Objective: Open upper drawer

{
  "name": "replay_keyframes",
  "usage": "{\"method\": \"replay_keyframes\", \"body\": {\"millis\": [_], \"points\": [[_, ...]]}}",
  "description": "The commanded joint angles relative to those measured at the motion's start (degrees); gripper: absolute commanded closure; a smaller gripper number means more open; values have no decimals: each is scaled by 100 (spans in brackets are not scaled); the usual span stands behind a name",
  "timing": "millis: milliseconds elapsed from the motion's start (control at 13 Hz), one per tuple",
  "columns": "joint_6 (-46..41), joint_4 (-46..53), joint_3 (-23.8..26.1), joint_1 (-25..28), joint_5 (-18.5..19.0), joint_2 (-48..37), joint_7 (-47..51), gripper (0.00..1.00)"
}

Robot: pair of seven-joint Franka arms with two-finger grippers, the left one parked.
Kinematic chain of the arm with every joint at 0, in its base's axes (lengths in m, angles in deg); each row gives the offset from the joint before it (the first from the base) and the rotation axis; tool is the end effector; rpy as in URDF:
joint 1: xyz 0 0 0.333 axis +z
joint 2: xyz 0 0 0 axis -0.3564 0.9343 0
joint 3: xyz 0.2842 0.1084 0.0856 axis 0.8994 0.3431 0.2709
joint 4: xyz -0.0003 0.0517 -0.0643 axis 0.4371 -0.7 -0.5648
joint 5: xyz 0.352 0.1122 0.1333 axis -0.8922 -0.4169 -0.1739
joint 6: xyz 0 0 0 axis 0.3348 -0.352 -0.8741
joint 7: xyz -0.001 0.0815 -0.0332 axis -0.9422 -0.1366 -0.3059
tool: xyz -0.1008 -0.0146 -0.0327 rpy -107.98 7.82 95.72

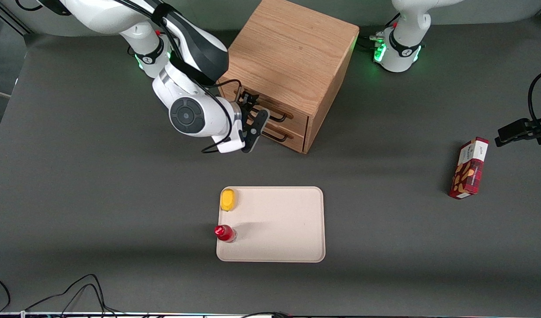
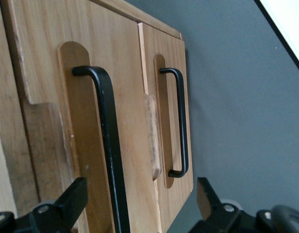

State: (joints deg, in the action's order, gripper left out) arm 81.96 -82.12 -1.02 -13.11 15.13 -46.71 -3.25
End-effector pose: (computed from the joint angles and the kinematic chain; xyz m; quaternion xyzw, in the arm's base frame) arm 0.5016 0.4147 0.4031 -0.8526 -0.4536 0.1508 0.2113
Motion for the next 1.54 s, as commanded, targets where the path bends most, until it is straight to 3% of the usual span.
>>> {"method": "replay_keyframes", "body": {"millis": [0,692,1462], "points": [[132,168,16,85,137,222,-52,0],[378,299,-36,59,629,705,-43,0],[20,1458,-598,50,629,1267,-438,0]]}}
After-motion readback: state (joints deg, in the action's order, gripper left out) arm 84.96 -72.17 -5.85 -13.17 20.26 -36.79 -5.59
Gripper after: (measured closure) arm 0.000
